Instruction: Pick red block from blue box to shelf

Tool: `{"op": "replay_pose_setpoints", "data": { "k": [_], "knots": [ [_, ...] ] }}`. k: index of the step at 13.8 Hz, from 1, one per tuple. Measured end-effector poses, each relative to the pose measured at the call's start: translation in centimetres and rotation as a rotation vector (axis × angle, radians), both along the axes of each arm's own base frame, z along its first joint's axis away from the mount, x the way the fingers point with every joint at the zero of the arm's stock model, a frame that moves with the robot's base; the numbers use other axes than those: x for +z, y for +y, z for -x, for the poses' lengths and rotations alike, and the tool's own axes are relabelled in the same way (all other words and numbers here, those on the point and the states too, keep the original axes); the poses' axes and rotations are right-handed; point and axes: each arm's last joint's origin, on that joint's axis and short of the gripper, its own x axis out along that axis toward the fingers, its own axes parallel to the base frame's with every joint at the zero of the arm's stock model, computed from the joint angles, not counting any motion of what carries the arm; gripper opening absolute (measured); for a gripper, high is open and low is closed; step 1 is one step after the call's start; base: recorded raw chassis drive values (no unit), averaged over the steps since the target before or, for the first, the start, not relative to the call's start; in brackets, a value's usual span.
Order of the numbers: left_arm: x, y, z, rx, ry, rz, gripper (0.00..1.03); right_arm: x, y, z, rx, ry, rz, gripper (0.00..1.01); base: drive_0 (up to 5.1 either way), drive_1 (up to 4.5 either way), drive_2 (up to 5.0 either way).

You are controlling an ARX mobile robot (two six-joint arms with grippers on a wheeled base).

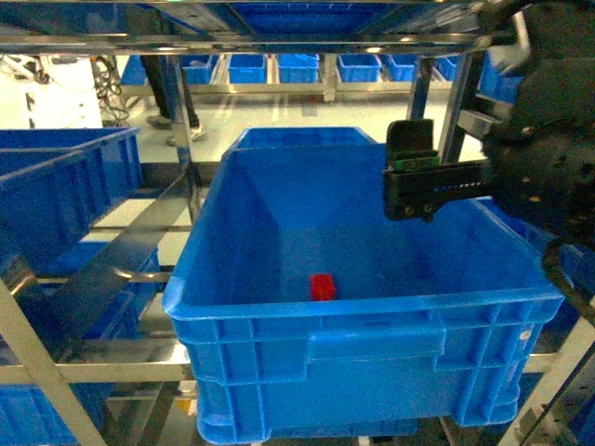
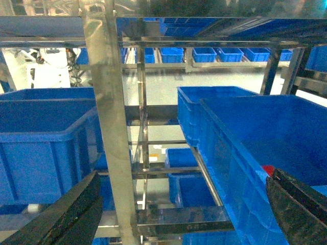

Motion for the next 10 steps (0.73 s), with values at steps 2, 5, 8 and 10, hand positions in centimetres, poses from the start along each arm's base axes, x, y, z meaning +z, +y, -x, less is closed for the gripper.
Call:
{"op": "replay_pose_setpoints", "data": {
  "k": [2,5,8,10],
  "knots": [
    [0.0,0.0,0.0,0.0,0.0,0.0,0.98,0.7,-1.3,2.5,-0.025,-0.035,0.041,0.97,0.0,0.0,0.0],
    [0.0,0.0,0.0,0.0,0.0,0.0,0.98,0.1,-7.2,10.2,-0.271,-0.189,0.007,0.4,0.0,0.0,0.0],
    [0.0,0.0,0.0,0.0,0.0,0.0,0.98,-0.5,-8.8,12.7,-0.269,-0.159,0.017,0.02,0.0,0.0,0.0],
    [0.0,0.0,0.0,0.0,0.0,0.0,0.98,-0.4,-9.7,14.1,-0.272,-0.164,0.014,0.02,0.0,0.0,0.0]
  ]
}}
